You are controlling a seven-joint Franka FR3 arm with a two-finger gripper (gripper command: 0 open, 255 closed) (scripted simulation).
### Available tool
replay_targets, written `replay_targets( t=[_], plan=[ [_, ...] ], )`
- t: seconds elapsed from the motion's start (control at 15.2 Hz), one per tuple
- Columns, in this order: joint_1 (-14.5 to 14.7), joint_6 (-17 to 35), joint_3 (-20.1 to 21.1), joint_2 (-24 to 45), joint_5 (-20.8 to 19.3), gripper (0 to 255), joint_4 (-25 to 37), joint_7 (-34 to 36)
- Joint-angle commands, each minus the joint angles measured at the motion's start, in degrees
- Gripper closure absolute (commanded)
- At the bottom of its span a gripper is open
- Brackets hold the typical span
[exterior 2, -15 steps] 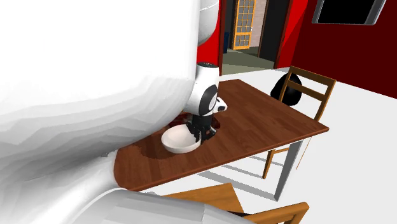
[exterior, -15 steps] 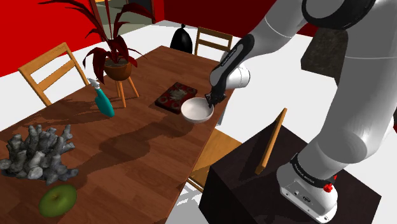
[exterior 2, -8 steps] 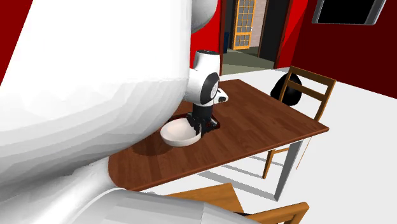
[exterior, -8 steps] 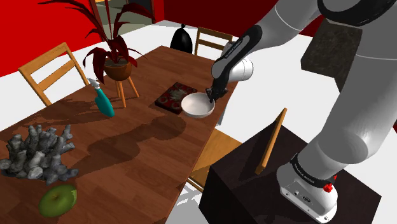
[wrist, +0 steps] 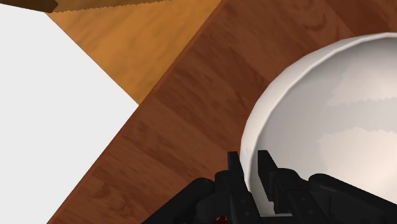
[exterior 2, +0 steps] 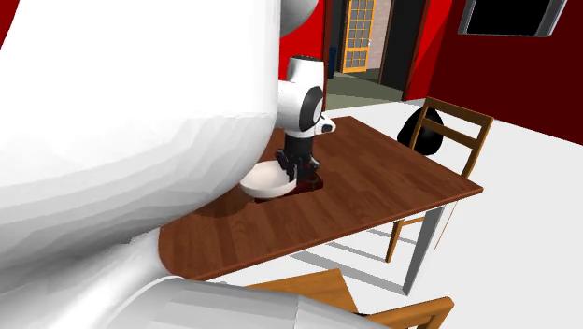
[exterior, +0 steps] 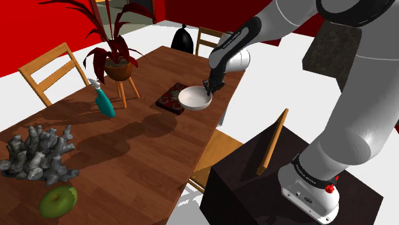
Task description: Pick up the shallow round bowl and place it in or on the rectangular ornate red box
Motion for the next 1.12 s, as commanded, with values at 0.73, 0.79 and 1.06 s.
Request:
replay_targets(
  t=[0.73, 0.79, 1.06],
  plan=[
    [-0.20, -20.29, -1.21, 22.79, -2.66, 255, 43.13, 3.04],
    [-0.27, -22.40, -1.25, 25.22, -2.81, 255, 47.68, 3.31],
    [-0.40, -24.89, -1.24, 30.04, -2.97, 255, 55.00, 3.63]
  ],
)
